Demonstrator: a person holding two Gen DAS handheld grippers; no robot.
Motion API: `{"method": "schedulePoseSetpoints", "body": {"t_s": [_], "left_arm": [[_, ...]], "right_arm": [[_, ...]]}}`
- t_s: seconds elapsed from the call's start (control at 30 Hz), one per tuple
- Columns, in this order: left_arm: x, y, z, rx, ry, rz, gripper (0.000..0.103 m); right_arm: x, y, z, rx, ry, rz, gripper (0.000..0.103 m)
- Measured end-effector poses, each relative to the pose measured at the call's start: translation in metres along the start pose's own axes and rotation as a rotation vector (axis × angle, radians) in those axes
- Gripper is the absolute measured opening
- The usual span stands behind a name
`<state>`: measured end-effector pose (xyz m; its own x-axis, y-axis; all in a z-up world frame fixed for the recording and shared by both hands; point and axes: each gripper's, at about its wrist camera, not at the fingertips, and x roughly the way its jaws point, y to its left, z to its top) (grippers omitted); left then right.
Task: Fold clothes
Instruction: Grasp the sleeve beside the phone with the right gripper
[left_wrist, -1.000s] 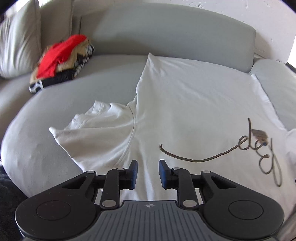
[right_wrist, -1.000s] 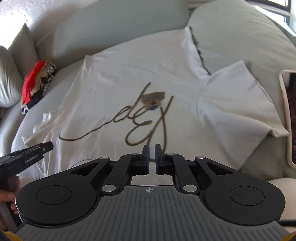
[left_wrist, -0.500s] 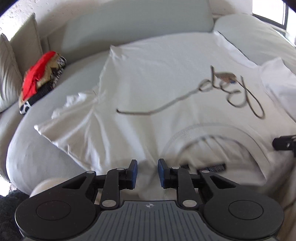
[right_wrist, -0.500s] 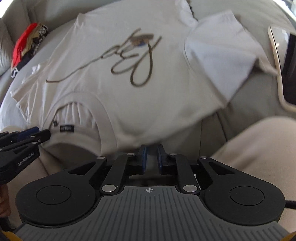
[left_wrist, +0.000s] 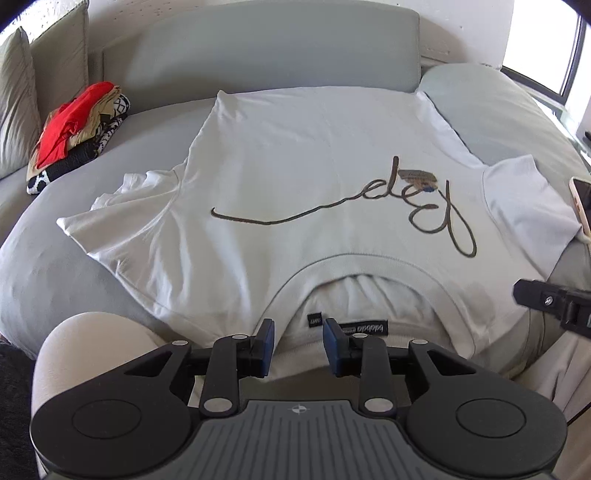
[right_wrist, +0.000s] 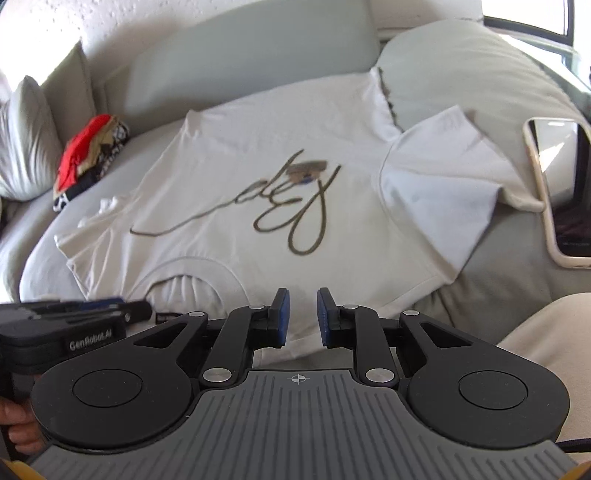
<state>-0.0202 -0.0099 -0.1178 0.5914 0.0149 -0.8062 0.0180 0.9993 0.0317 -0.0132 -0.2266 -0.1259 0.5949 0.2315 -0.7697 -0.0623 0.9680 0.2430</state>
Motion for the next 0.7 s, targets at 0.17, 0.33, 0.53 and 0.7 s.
{"method": "schedulePoseSetpoints", "body": {"t_s": [0.17,0.33,0.53,0.7], "left_arm": [[0.015,-0.011,0.004,0.040,-0.008,-0.050,0.030],[0.015,-0.020,0.002,0.108,0.020,-0.042,0.030],[-0.004,-0.018,-0.003,0.086,0.042,-0.118,0.031],[-0.008,-0.018,-0.001,0.077,0.021,-0.119,0.032]], "right_arm": [[0.017,-0.003,-0.009,0.001,0.105,-0.004,0.020],[-0.011,-0.030,-0.006,0.135,0.017,-0.004,0.025],[-0.052,-0.103,0.010,0.528,-0.231,0.007,0.052],[-0.047,-0.135,0.006,0.748,-0.244,0.068,0.052]]}}
